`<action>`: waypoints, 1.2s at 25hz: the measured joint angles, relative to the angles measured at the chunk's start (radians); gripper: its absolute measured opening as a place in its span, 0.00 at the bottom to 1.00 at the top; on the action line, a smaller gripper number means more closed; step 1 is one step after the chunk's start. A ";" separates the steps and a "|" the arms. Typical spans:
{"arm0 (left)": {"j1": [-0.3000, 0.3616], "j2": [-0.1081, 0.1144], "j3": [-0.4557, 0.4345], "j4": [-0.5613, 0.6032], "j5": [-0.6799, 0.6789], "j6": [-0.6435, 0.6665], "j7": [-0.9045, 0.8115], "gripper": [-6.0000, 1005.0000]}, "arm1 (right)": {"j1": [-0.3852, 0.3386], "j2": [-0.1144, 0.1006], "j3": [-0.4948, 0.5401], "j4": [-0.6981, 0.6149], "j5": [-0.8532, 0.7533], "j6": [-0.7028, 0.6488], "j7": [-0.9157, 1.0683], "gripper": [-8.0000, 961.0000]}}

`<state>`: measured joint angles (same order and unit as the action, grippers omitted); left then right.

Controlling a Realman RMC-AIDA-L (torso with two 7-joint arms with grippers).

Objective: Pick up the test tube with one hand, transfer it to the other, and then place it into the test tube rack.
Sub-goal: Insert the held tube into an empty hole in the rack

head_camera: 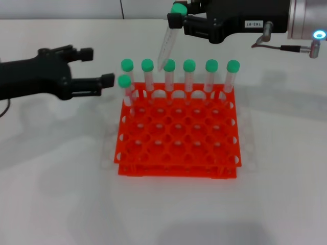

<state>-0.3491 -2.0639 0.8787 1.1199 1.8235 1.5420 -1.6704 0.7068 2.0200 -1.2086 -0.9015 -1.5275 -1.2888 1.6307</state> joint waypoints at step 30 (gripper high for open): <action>0.035 0.026 -0.104 0.104 0.296 0.197 -0.126 0.89 | -0.010 0.001 -0.101 0.046 0.041 0.044 0.001 0.28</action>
<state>-0.3138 -2.0375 0.7750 1.2242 2.1197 1.7386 -1.7962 0.6965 2.0211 -1.3096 -0.8557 -1.4864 -1.2450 1.6321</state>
